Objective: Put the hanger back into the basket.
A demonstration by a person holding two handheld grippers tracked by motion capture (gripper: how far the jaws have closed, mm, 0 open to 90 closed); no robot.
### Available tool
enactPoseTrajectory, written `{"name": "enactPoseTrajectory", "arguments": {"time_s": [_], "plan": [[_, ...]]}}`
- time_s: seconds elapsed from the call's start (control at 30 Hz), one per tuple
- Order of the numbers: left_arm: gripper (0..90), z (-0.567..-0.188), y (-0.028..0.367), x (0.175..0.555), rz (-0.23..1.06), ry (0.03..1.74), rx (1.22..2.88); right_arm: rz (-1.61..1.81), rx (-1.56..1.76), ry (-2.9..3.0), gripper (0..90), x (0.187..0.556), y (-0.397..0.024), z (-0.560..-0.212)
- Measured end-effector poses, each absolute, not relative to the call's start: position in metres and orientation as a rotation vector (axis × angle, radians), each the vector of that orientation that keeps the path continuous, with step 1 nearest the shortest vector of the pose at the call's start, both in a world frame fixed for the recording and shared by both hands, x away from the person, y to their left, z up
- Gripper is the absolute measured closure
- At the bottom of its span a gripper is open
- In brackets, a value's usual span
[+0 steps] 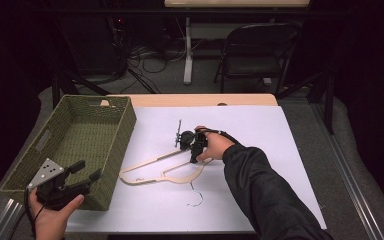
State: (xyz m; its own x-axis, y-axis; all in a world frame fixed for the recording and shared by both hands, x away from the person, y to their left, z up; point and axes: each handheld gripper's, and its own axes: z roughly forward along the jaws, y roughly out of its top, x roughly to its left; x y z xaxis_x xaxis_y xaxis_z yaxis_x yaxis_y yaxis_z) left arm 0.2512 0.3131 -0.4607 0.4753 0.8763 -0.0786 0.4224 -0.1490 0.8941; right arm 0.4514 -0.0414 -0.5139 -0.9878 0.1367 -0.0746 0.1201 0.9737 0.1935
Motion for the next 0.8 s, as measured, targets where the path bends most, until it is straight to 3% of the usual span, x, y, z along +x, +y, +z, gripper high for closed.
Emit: {"name": "enactPoseTrajectory", "arguments": {"time_s": [0.7, 0.8], "plan": [[32.5, -0.462, 0.312, 0.252, 0.589, 1.113, 1.76, 0.281, 0.228, 3.052, 57.3, 0.457, -0.043, -0.529], [32.6, -0.462, 0.312, 0.252, 0.589, 1.113, 1.762, 0.275, 0.242, 3.07, 63.1, 0.457, -0.043, -0.528]]}}
